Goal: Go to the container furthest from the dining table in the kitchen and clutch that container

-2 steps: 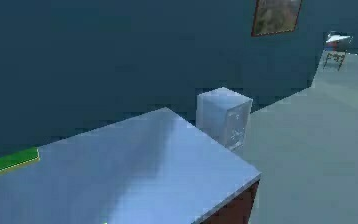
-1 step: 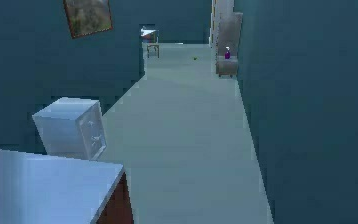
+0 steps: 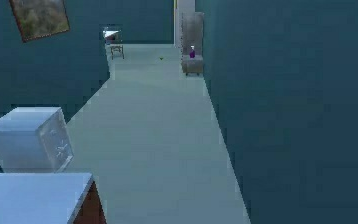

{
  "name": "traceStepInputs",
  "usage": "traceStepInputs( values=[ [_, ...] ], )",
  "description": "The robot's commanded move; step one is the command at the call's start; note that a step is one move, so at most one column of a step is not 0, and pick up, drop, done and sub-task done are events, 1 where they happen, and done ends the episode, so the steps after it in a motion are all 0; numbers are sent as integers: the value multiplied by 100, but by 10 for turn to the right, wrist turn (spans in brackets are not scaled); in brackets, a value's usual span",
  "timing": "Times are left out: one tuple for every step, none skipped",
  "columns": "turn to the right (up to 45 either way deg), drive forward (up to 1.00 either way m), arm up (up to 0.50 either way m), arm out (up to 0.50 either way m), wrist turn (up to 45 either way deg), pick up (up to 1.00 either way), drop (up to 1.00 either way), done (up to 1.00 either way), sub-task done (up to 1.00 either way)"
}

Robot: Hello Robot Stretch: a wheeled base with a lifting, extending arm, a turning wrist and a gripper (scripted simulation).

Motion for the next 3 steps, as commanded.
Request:
traceStepInputs(
  values=[
    [0,60,0,0,0,0,0,0,0],
    [-150,0,0,0,0,0,0,0,0],
    [0,100,0,0,0,0,0,0,0]
  ],
)
